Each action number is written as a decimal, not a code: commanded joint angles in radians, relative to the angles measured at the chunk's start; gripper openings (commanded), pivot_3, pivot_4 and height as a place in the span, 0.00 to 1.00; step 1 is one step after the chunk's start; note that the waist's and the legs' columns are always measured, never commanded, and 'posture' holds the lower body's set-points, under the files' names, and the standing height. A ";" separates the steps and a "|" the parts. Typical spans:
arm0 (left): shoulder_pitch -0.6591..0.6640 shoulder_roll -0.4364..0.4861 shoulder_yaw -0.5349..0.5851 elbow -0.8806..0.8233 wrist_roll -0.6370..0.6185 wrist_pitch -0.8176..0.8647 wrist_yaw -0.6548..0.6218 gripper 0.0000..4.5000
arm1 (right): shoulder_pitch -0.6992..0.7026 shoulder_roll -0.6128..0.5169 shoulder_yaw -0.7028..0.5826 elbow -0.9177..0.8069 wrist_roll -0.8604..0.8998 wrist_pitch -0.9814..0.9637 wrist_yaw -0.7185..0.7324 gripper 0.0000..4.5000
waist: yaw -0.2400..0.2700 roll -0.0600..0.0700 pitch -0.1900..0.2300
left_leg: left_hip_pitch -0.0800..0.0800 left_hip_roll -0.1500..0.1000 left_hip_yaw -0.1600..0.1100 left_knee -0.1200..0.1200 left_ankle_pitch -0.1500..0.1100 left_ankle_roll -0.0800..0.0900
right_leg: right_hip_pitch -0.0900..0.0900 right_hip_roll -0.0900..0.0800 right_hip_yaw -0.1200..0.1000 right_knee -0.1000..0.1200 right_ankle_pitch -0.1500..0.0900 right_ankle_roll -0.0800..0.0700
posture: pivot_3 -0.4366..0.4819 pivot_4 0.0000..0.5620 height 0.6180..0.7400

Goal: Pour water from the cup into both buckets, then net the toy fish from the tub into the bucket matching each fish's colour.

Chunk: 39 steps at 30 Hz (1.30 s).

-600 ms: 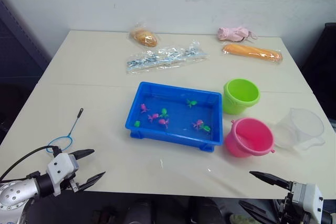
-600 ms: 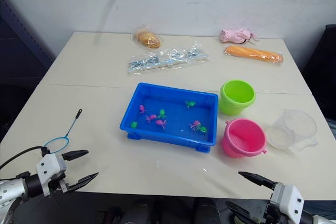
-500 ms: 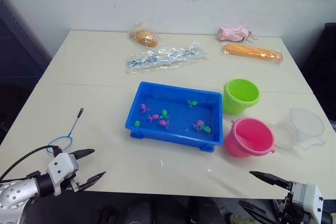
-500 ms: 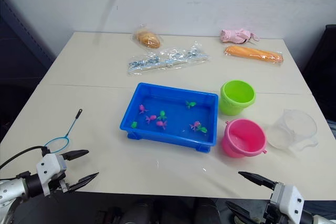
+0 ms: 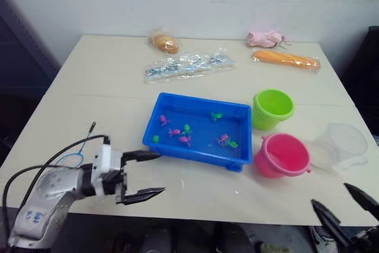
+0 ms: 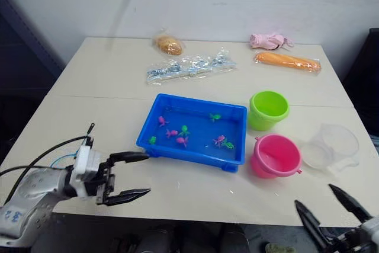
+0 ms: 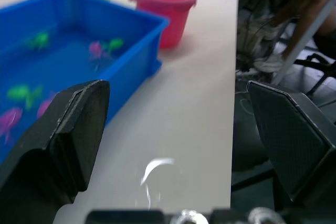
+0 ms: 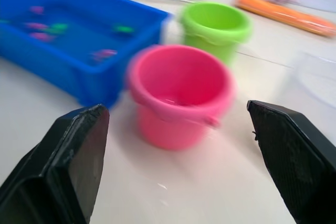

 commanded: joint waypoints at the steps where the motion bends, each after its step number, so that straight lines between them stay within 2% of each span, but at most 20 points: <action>1: -0.098 -0.038 -0.032 -0.020 -0.035 0.042 0.037 1.00 | -0.066 0.030 -0.050 0.072 -0.019 0.017 -0.145 0.99 | -0.005 0.000 0.000 | 0.001 0.000 0.001 0.000 0.000 0.000 | 0.000 0.000 0.000 0.001 0.000 0.000 | 0.48 0.27 1.00; 6: -0.209 -0.080 -0.080 0.004 -0.009 0.057 0.044 1.00 | -0.233 0.018 -0.028 0.161 -0.040 0.103 -0.306 0.99 | -0.016 0.002 -0.001 | 0.004 0.001 0.003 -0.001 0.001 -0.001 | 0.000 0.002 0.003 0.002 0.000 0.000 | 0.48 0.27 1.00; 10: -0.227 -0.092 -0.122 -0.003 0.022 0.057 0.045 1.00 | -0.363 -0.008 -0.030 0.257 -0.046 0.186 -0.400 0.99 | -0.022 0.005 -0.002 | 0.006 0.001 0.004 0.000 0.001 -0.001 | 0.000 0.002 0.005 0.002 0.000 -0.001 | 0.48 0.27 1.00; 19: -0.236 -0.149 -0.131 -0.022 0.025 0.066 0.113 1.00 | -0.605 -0.082 -0.004 0.516 -0.095 0.160 -0.396 0.99 | -0.027 0.005 -0.002 | 0.006 0.001 0.006 0.001 0.002 0.001 | 0.001 0.002 0.006 0.004 0.000 -0.001 | 0.48 0.27 1.00; 24: -0.242 -0.148 -0.124 -0.012 0.035 0.057 0.120 1.00 | -0.677 -0.106 -0.015 0.603 -0.132 0.148 -0.441 0.99 | -0.024 0.005 -0.002 | 0.007 0.001 0.007 0.001 0.003 0.000 | 0.000 0.002 0.007 0.005 0.000 -0.001 | 0.48 0.27 1.00; 39: -0.251 -0.151 -0.132 -0.001 0.066 0.033 0.122 1.00 | -0.803 -0.148 -0.011 0.746 -0.117 0.174 -0.445 0.99 | -0.027 0.005 -0.002 | 0.007 0.001 0.008 0.001 0.003 0.001 | 0.000 0.002 0.008 0.004 0.000 0.000 | 0.48 0.27 1.00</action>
